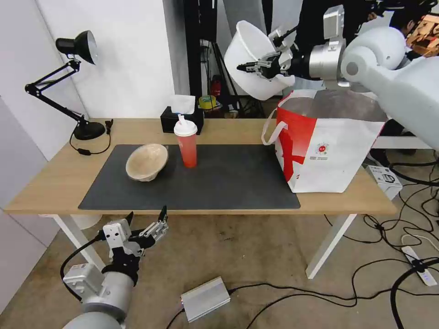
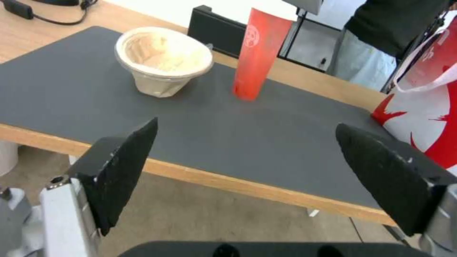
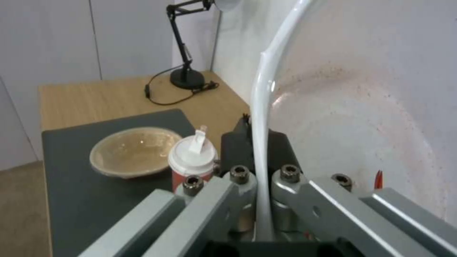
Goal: Pick up the trash from the table and place it into the takeout bag.
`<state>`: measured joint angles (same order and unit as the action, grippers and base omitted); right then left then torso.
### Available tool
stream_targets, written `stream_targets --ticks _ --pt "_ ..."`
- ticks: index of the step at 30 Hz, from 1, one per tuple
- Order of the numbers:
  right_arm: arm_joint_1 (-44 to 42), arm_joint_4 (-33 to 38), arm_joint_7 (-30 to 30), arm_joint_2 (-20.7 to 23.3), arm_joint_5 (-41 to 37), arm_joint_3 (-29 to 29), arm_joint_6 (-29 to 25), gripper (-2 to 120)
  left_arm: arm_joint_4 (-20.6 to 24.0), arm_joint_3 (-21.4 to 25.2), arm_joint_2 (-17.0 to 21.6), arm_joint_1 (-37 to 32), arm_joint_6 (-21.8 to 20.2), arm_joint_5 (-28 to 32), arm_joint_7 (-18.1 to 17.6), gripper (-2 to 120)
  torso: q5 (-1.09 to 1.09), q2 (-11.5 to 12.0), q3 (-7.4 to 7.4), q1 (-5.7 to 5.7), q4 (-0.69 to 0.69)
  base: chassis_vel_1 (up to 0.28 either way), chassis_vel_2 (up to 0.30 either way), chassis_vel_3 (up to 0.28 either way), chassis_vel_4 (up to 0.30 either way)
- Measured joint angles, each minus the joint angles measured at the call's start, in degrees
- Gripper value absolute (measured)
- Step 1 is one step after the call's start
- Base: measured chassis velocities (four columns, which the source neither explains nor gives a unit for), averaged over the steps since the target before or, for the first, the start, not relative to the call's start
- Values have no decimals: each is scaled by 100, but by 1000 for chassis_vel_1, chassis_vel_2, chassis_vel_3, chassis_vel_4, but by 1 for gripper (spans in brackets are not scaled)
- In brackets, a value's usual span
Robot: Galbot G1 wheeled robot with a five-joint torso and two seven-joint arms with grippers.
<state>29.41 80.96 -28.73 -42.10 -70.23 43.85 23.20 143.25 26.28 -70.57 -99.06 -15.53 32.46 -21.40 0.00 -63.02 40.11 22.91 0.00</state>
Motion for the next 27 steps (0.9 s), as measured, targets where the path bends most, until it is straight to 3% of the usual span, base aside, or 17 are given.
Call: stream_targets --ticks 27 --pt "-509 -219 -45 752 45 -381 -94 0 -22 -88 83 144 -2 15 -2 100 1 0 0 0 0 0 0 0 0"
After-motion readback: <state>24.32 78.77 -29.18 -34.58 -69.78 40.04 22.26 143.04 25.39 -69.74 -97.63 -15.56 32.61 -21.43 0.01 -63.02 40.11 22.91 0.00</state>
